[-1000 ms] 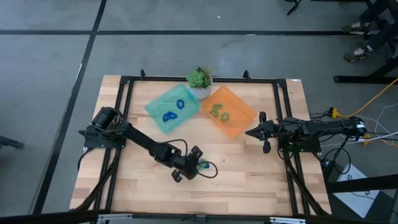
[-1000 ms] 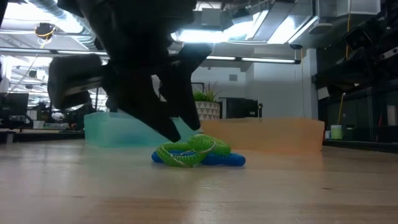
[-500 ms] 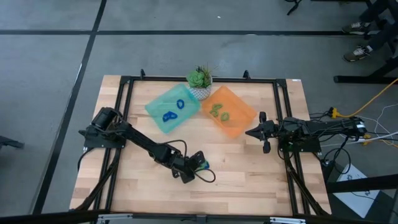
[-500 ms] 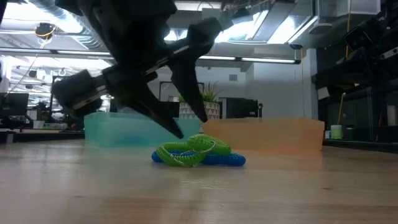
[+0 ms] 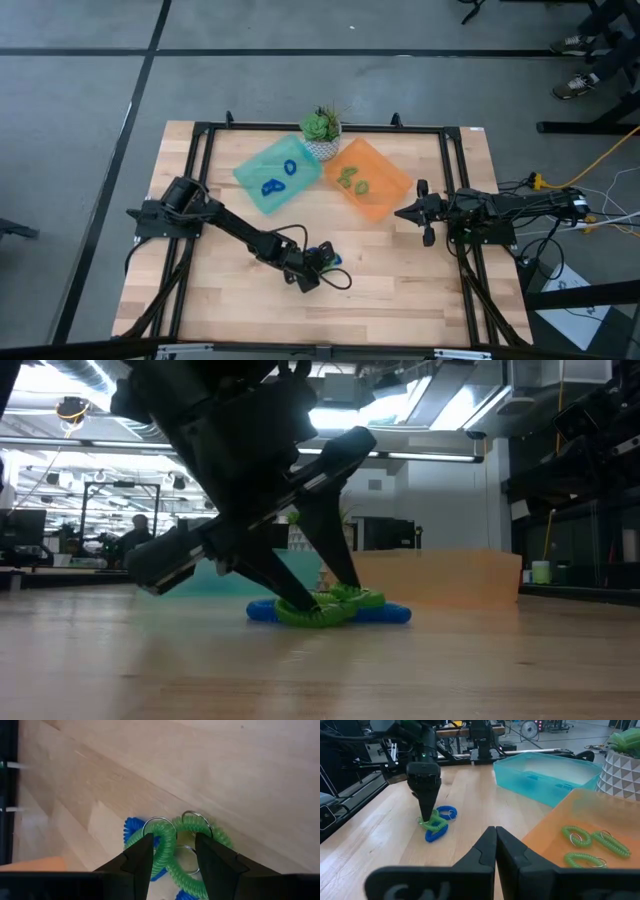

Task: Sort spring keychains
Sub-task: Put the green spring keychain into the orange bin

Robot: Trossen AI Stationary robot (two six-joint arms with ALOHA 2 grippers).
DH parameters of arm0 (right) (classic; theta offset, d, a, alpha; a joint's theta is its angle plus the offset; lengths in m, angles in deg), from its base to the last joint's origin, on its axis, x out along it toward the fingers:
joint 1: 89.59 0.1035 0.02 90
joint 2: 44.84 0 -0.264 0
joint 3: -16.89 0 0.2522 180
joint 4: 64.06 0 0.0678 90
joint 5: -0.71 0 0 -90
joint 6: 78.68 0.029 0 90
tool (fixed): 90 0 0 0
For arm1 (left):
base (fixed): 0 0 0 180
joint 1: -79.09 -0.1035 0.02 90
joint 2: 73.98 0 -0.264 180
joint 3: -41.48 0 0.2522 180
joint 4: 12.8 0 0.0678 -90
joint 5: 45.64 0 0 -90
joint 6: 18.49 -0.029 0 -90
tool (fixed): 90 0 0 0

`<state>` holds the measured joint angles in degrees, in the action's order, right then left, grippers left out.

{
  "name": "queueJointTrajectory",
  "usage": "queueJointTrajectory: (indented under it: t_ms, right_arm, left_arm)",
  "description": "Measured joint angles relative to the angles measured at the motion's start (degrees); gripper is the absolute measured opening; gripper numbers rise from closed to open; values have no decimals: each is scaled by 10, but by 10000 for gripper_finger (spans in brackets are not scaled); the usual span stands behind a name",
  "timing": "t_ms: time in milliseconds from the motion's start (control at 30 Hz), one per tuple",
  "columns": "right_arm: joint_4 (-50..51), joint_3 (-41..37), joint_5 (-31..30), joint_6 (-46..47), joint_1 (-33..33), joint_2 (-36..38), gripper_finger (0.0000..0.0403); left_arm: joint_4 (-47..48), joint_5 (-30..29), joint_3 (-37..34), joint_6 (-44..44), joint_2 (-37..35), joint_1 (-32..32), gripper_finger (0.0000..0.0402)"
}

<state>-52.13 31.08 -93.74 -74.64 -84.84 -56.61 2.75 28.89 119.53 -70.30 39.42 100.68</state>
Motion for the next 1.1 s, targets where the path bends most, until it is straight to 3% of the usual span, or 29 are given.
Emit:
queueJointTrajectory:
  t_ms: [267,733,967,1100]
  right_arm:
    - [0,0,0,0,0,0,7]
    - [0,0,0,0,0,0,7]
    - [0,0,0,0,0,0,7]
    - [0,0,0,0,0,0,7]
  left_arm:
    - [-11,2,0,40,1,0,132]
    - [-12,-2,0,89,1,2,28]
    - [-10,-70,1,111,-5,15,30]
    - [-11,-80,2,136,-21,28,33]
